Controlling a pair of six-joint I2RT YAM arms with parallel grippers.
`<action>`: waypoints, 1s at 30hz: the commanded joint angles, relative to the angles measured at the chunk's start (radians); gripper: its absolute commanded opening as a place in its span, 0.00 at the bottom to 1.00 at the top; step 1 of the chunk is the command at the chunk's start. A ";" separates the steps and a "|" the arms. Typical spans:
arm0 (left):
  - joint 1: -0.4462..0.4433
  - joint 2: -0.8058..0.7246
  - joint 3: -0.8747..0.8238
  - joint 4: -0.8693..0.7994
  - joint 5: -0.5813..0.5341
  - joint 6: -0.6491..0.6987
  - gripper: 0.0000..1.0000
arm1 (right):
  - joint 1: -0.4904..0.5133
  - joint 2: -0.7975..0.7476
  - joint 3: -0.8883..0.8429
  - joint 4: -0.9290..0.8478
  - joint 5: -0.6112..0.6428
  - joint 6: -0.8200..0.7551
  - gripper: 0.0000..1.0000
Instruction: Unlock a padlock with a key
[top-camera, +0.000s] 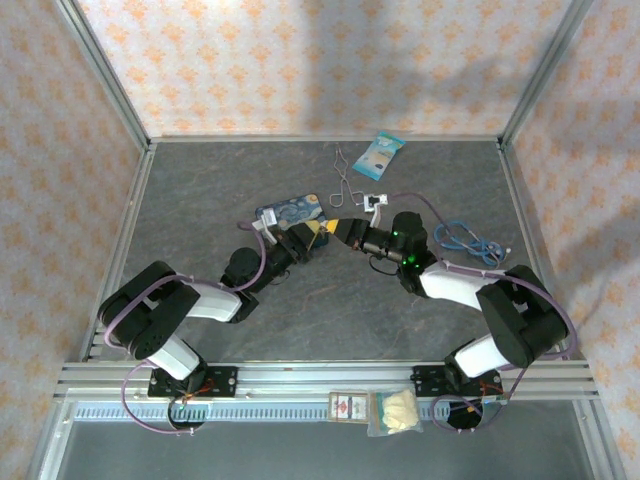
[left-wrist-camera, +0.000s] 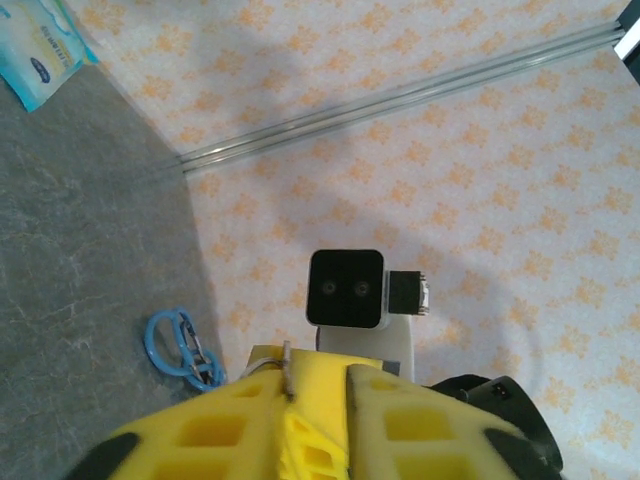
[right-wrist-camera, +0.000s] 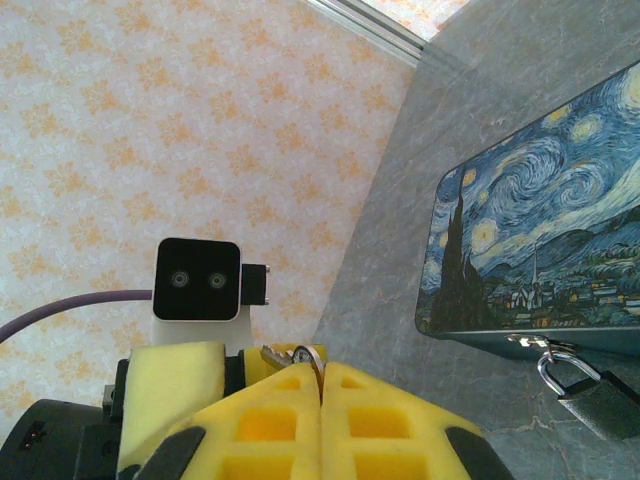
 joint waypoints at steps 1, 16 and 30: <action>-0.005 -0.001 0.035 0.025 0.026 0.036 0.09 | 0.009 -0.008 0.013 0.023 0.003 0.001 0.00; 0.116 -0.134 0.128 -0.377 0.272 0.320 0.00 | -0.099 -0.136 0.122 -0.371 -0.115 -0.338 0.36; 0.123 -0.170 0.205 -0.520 0.443 0.452 0.00 | -0.100 -0.114 0.078 -0.181 -0.288 -0.268 0.37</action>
